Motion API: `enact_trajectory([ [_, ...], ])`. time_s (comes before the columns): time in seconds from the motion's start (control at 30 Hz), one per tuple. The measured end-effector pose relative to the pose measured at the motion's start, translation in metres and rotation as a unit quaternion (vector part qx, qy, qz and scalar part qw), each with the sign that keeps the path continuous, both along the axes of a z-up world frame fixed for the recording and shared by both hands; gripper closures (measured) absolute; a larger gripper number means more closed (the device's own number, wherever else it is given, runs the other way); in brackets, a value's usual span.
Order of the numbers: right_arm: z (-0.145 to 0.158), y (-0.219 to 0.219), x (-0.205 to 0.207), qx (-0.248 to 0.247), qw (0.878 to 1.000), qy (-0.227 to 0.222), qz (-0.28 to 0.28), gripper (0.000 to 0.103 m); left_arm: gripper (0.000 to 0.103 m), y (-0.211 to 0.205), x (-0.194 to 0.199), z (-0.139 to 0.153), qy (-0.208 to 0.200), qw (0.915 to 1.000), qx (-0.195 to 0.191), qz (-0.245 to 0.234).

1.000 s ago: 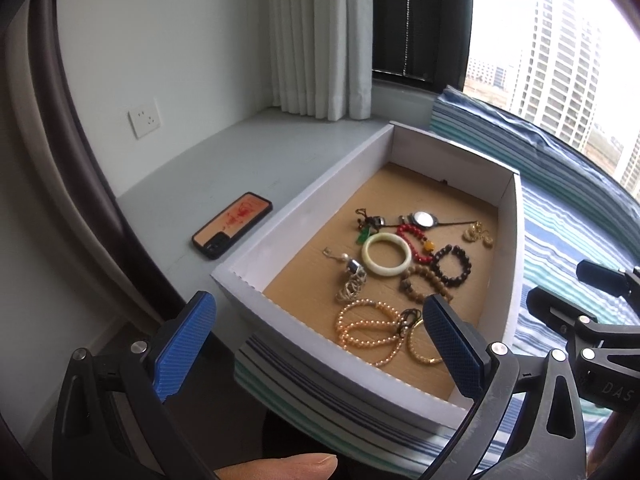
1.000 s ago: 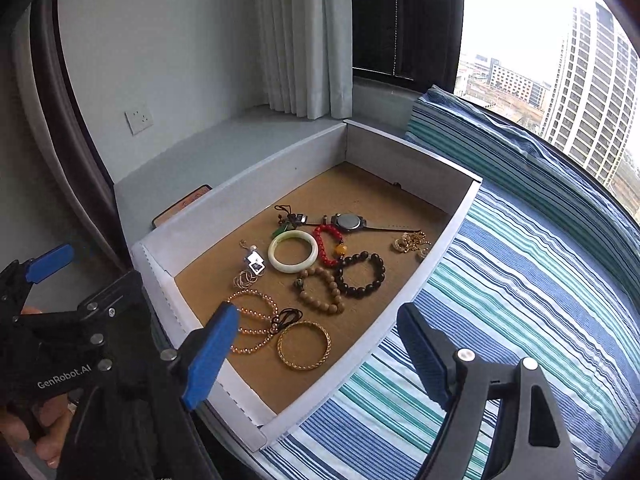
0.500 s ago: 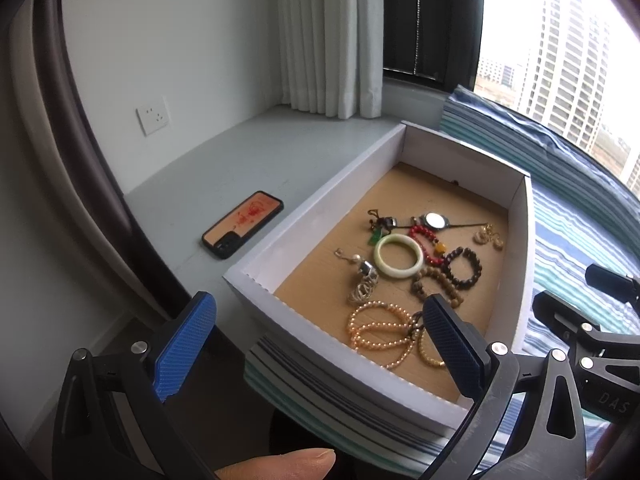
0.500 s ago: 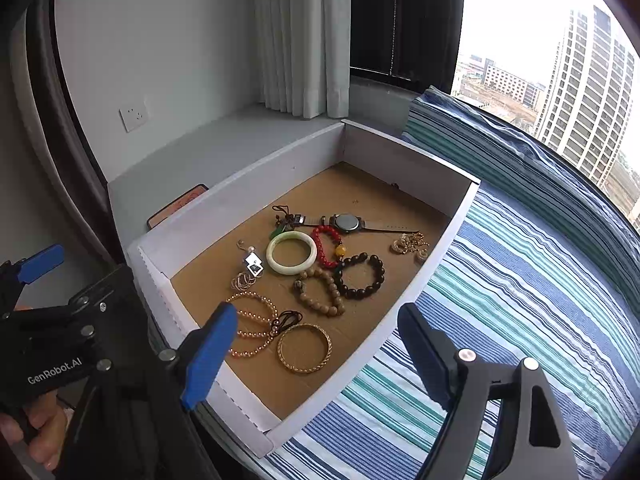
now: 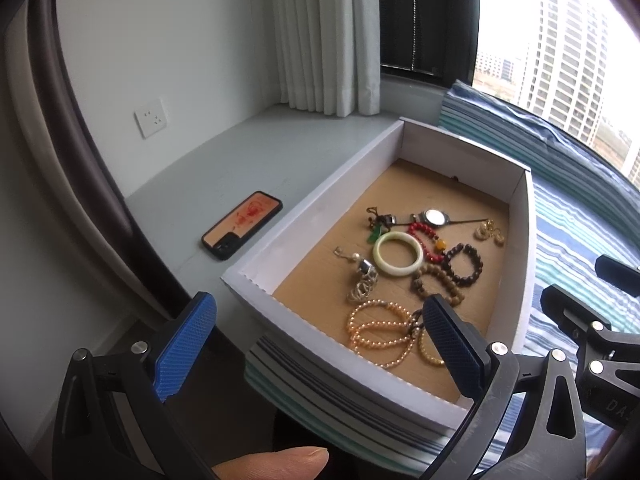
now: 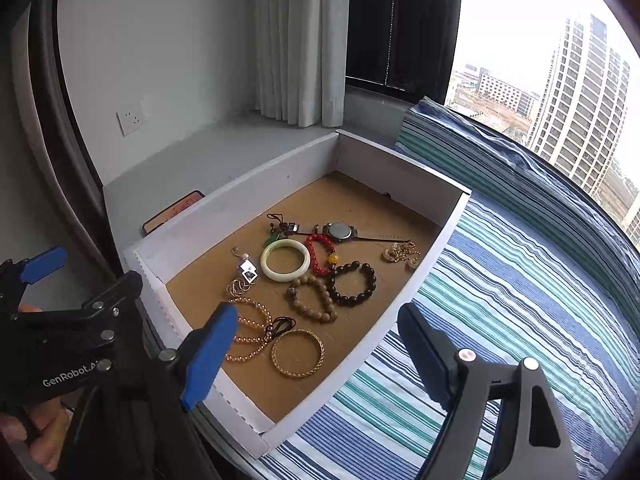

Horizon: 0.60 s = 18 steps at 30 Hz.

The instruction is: Organize jewelry

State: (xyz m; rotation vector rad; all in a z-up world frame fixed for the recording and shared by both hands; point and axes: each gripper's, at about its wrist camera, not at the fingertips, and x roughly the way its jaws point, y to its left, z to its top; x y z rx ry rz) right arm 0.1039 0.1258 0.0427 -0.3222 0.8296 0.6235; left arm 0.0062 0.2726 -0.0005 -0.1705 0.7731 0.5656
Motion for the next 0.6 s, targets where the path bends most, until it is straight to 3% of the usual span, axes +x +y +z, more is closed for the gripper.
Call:
enact_trajectory([
  [0.6, -0.0022, -0.0003, 0.0019, -0.001, 1.000, 0.002, 0.000, 0.019, 0.001, -0.0022, 0.0017, -0.0003, 0.001, 1.0000, 0.005, 0.005],
])
